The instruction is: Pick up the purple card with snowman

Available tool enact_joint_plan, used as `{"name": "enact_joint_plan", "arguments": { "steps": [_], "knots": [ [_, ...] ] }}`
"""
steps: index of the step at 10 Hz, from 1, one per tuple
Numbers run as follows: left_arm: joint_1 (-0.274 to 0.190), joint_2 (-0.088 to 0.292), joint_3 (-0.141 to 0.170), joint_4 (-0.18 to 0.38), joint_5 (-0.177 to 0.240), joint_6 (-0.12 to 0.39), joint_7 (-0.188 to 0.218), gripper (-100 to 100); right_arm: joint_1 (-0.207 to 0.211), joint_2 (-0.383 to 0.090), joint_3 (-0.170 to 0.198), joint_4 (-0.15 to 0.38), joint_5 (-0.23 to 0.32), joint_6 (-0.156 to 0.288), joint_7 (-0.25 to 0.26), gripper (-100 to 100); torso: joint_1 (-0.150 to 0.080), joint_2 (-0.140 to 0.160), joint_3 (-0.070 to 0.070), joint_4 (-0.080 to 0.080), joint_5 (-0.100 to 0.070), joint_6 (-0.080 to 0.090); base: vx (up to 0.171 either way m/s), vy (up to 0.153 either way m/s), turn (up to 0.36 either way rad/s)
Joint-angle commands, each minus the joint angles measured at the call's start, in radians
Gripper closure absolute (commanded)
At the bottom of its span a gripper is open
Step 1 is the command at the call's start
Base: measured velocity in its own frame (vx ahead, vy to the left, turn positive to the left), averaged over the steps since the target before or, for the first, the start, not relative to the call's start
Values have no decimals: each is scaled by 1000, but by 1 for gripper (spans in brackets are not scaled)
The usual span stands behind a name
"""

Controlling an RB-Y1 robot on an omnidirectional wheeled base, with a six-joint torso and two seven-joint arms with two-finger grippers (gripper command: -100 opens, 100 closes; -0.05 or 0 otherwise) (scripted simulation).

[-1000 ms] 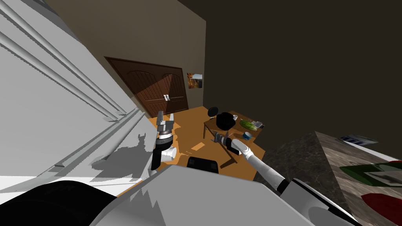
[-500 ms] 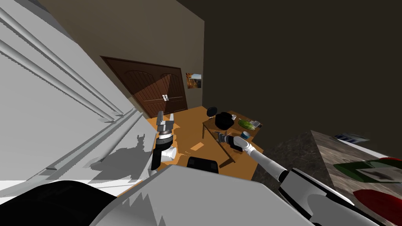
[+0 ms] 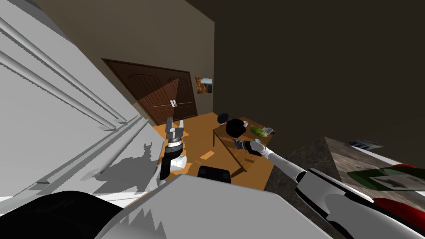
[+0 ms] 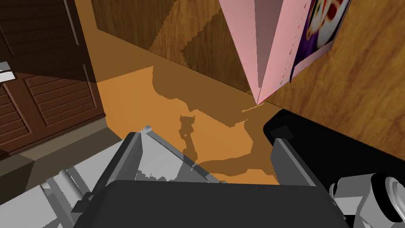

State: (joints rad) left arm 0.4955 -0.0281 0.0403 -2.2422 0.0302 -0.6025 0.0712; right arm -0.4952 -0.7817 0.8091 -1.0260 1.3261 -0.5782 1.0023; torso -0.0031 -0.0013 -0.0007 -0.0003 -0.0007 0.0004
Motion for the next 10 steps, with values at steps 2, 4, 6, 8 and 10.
{"name": "enact_joint_plan", "arguments": {
  "steps": [2,4,6,8,10],
  "knots": [
    [0,0,0,0,0,0,0,0,-52,-27,30,62,37,-31,42,-100,0,0,0,0,0,0,25,-42,-13],
    [0,0,0,0,0,0,0,0,-85,-46,47,98,57,-51,62,-100,1,0,0,0,0,0,29,-31,-6],
    [0,0,0,0,0,0,0,0,-77,-52,49,77,60,-43,46,-100,2,0,0,0,0,0,13,-13,0],
    [0,0,0,0,0,0,0,0,-58,-30,53,89,63,-15,58,-100,3,1,1,0,0,0,23,2,20],
    [0,0,0,0,0,0,0,0,-58,-22,54,97,63,-15,61,-100,4,-3,-2,-1,1,-1,58,7,26]
  ]
}}
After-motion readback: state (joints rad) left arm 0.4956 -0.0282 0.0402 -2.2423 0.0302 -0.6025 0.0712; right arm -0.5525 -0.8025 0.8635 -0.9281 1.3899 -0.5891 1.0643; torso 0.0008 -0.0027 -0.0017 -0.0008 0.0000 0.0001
